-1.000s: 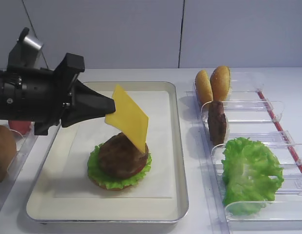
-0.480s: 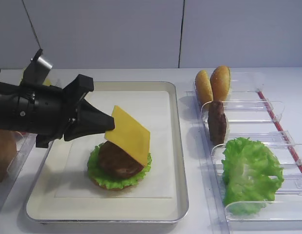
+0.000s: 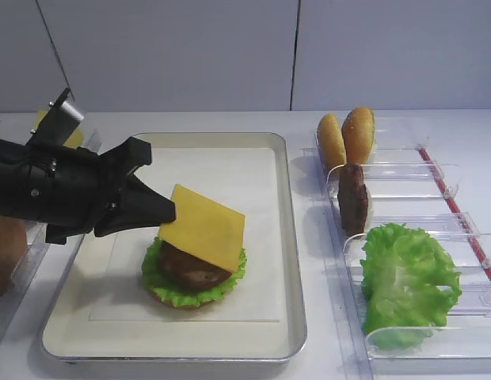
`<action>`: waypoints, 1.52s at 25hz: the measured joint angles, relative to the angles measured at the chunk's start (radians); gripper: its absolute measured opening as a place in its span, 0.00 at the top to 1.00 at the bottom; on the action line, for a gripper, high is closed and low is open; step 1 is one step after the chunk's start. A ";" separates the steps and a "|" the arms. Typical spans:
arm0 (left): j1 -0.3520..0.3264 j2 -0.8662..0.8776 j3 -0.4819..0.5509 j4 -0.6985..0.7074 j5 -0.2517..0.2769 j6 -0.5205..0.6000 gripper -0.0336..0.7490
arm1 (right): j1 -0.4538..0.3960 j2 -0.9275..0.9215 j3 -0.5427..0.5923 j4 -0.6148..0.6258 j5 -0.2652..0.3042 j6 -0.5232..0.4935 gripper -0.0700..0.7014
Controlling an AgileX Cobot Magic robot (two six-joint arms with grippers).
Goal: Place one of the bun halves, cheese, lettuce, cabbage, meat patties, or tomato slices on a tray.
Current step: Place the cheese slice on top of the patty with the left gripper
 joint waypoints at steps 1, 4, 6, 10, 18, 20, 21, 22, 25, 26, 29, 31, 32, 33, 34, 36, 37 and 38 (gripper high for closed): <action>0.000 0.000 0.000 0.000 -0.001 0.000 0.97 | 0.000 0.000 0.000 0.000 0.000 0.000 0.84; 0.000 0.000 0.000 0.019 -0.001 -0.008 0.97 | 0.000 0.000 0.000 0.000 0.000 0.000 0.84; 0.000 0.000 0.000 0.051 -0.001 -0.029 0.97 | 0.000 0.000 0.000 0.000 0.000 0.002 0.84; 0.000 0.000 0.000 0.096 -0.003 -0.056 0.97 | 0.000 0.000 0.000 0.000 0.000 0.003 0.84; 0.000 0.000 0.000 0.099 -0.012 -0.059 0.97 | 0.000 0.000 0.000 0.000 0.000 0.003 0.84; 0.000 0.000 0.000 0.100 -0.013 -0.059 0.97 | 0.000 0.000 0.000 0.000 0.000 0.003 0.84; 0.000 0.000 0.000 0.100 -0.013 -0.059 0.97 | 0.000 0.000 0.000 0.000 0.000 0.003 0.84; 0.000 0.000 0.000 0.100 -0.013 -0.059 0.97 | 0.000 0.000 0.000 0.000 0.000 0.003 0.84; -0.007 0.000 0.000 0.100 -0.014 -0.059 0.97 | 0.000 0.000 0.000 0.000 0.000 0.003 0.84; -0.009 0.000 0.000 0.100 -0.016 -0.059 0.97 | 0.000 0.000 0.000 0.000 0.000 0.003 0.84; -0.023 0.018 0.000 0.100 -0.018 -0.059 0.97 | 0.000 0.000 0.000 0.000 0.000 0.003 0.84; -0.028 0.035 0.000 0.100 -0.037 -0.059 0.97 | 0.000 0.000 0.000 0.000 0.000 0.003 0.84; -0.028 0.039 0.000 0.100 -0.050 -0.059 0.97 | 0.000 0.000 0.000 0.000 0.000 0.003 0.84; -0.028 0.039 0.000 0.100 -0.057 -0.059 0.97 | 0.000 0.000 0.000 0.000 0.000 0.003 0.84; -0.028 0.039 0.000 0.100 -0.060 -0.059 0.97 | 0.000 0.000 0.000 0.000 0.000 0.003 0.84; -0.028 0.039 0.000 0.100 -0.060 -0.059 0.97 | 0.000 0.000 0.000 0.000 0.000 0.003 0.84; -0.028 0.039 0.000 0.100 -0.060 -0.059 0.97 | 0.000 0.000 0.000 0.000 0.000 0.003 0.84; -0.028 0.039 0.000 0.102 -0.060 -0.060 0.97 | 0.000 0.000 0.000 0.000 0.000 0.003 0.84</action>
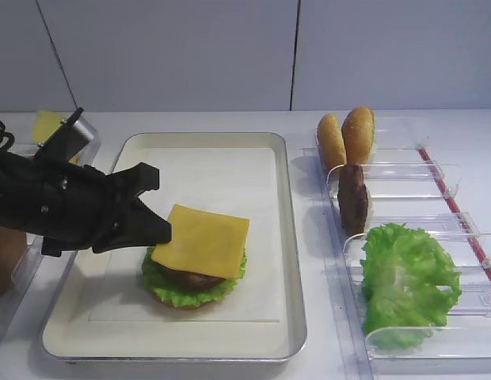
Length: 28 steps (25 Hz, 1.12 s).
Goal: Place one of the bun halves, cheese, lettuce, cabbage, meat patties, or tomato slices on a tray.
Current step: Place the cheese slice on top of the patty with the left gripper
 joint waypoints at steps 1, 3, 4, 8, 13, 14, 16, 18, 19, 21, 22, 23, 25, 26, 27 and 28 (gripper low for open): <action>0.000 0.000 0.000 0.008 0.000 -0.001 0.97 | 0.000 0.000 0.000 0.000 0.000 0.000 0.84; 0.000 0.000 0.000 0.029 0.000 -0.022 0.97 | 0.000 0.000 0.000 0.000 0.000 0.000 0.84; 0.000 0.000 0.000 0.037 0.000 -0.025 0.97 | 0.000 0.000 0.000 0.000 0.000 -0.002 0.84; 0.000 0.000 0.000 0.049 -0.002 -0.037 0.97 | 0.000 0.000 0.000 0.000 0.000 -0.002 0.84; 0.000 0.000 0.000 0.049 -0.002 -0.039 0.91 | 0.000 0.000 0.000 0.000 0.000 0.000 0.84; 0.000 0.000 0.000 0.050 -0.002 -0.039 0.87 | 0.000 0.000 0.000 0.000 0.000 0.000 0.84; 0.000 0.000 0.000 0.050 -0.002 -0.039 0.78 | 0.000 0.000 0.000 0.000 0.000 0.000 0.84; 0.000 0.000 0.000 0.050 -0.002 -0.039 0.67 | 0.000 0.000 0.000 0.000 0.000 0.000 0.84; 0.000 0.000 0.000 0.050 0.000 -0.039 0.63 | 0.000 0.000 0.000 0.000 0.000 0.000 0.84; 0.000 0.000 -0.004 0.054 0.011 -0.039 0.56 | 0.000 0.000 0.000 0.000 0.000 0.000 0.84; 0.000 0.000 -0.012 0.058 0.025 -0.037 0.54 | 0.000 0.000 0.000 0.000 0.002 0.000 0.84; 0.000 0.000 -0.022 0.064 0.039 -0.037 0.53 | 0.000 0.000 0.000 0.000 0.002 0.000 0.84; 0.000 0.000 -0.053 0.095 0.068 -0.048 0.52 | 0.000 0.000 0.000 0.000 0.002 0.000 0.84; 0.000 0.000 -0.067 0.120 0.080 -0.067 0.52 | 0.000 0.000 0.000 0.000 0.002 0.000 0.84; 0.000 0.000 -0.085 0.159 0.085 -0.101 0.52 | 0.000 0.000 0.000 0.000 0.002 0.000 0.84; 0.000 0.000 -0.103 0.211 0.094 -0.141 0.52 | 0.000 0.000 0.000 0.000 0.002 0.000 0.84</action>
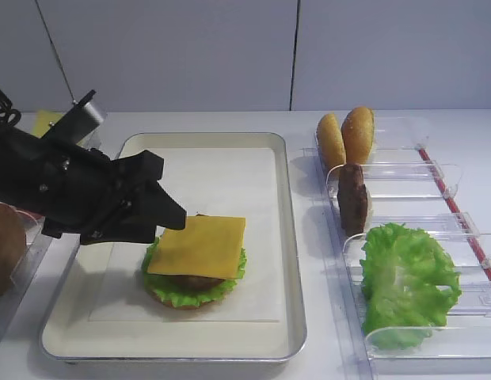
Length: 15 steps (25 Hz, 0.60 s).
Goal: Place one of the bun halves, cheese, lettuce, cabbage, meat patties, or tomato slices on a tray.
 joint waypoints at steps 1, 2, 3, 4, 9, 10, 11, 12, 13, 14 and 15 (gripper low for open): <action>0.000 0.000 -0.019 0.050 0.011 -0.045 0.52 | 0.000 0.000 0.000 0.000 0.000 0.000 0.84; 0.000 0.000 -0.037 0.113 0.022 -0.084 0.52 | 0.000 0.000 0.000 0.000 0.000 0.000 0.84; 0.000 0.000 -0.060 0.179 0.040 -0.133 0.52 | 0.000 0.000 0.000 0.000 0.000 0.000 0.84; 0.000 0.000 -0.087 0.245 0.066 -0.181 0.52 | 0.000 0.000 0.000 0.000 0.000 0.000 0.84; 0.000 0.002 -0.259 0.548 0.279 -0.368 0.52 | 0.000 0.000 0.000 0.000 0.000 0.000 0.84; 0.000 0.002 -0.300 0.605 0.335 -0.402 0.52 | 0.000 0.000 0.000 0.000 0.000 0.000 0.84; 0.000 0.002 -0.341 0.663 0.387 -0.437 0.52 | 0.000 0.000 0.000 0.000 0.000 0.000 0.84; 0.000 0.002 -0.374 0.711 0.425 -0.470 0.52 | 0.000 0.000 0.000 0.000 0.000 0.000 0.84; 0.000 0.002 -0.412 0.767 0.444 -0.495 0.52 | 0.000 0.000 0.000 -0.002 0.000 0.000 0.84; 0.000 0.002 -0.448 0.821 0.456 -0.521 0.52 | 0.000 0.000 0.000 -0.002 0.000 0.000 0.84; 0.000 0.002 -0.480 0.874 0.463 -0.546 0.52 | 0.000 0.000 0.000 -0.002 0.000 0.000 0.84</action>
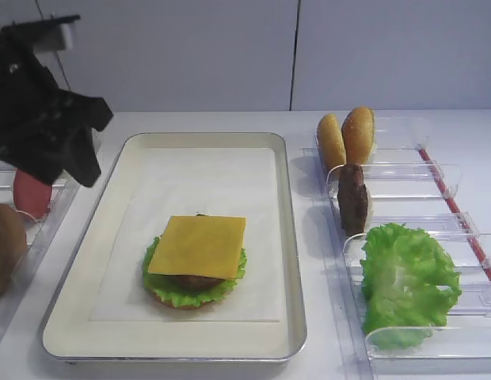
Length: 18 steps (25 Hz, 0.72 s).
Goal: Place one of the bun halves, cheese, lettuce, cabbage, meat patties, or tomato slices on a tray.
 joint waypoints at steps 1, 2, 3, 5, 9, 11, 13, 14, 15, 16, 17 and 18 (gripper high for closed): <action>0.000 0.000 -0.021 0.041 0.002 -0.020 0.52 | 0.000 0.000 0.000 0.000 0.000 0.000 0.84; 0.000 -0.002 -0.038 0.084 0.004 -0.040 0.52 | 0.000 0.000 0.000 0.000 0.000 0.000 0.84; 0.000 -0.004 -0.045 0.122 0.006 -0.053 0.52 | 0.000 0.000 0.000 0.000 -0.002 0.000 0.84; 0.000 -0.024 -0.047 0.189 0.013 -0.066 0.52 | 0.000 0.000 0.000 0.000 -0.002 0.000 0.84; 0.000 -0.112 -0.012 0.302 0.015 -0.093 0.52 | 0.000 0.000 0.000 0.000 -0.002 0.000 0.84; 0.000 -0.194 0.028 0.326 0.017 -0.114 0.52 | 0.000 0.000 0.000 0.000 -0.002 0.000 0.84; 0.000 -0.280 0.072 0.330 0.023 -0.125 0.52 | 0.000 0.000 0.000 0.000 -0.002 0.000 0.84; 0.000 -0.327 0.098 0.332 0.023 -0.131 0.52 | 0.000 0.000 0.000 0.000 -0.002 0.000 0.84; 0.000 -0.373 0.123 0.332 0.025 -0.138 0.52 | 0.000 0.000 0.000 0.000 -0.002 0.000 0.84; 0.000 -0.410 0.147 0.332 0.029 -0.146 0.52 | 0.000 0.000 0.000 0.000 -0.002 0.000 0.84; 0.000 -0.453 0.168 0.332 0.031 -0.155 0.52 | 0.000 0.000 0.000 0.000 -0.002 0.000 0.84; 0.000 -0.494 0.193 0.332 0.033 -0.163 0.52 | 0.000 0.000 0.000 0.000 -0.002 0.000 0.84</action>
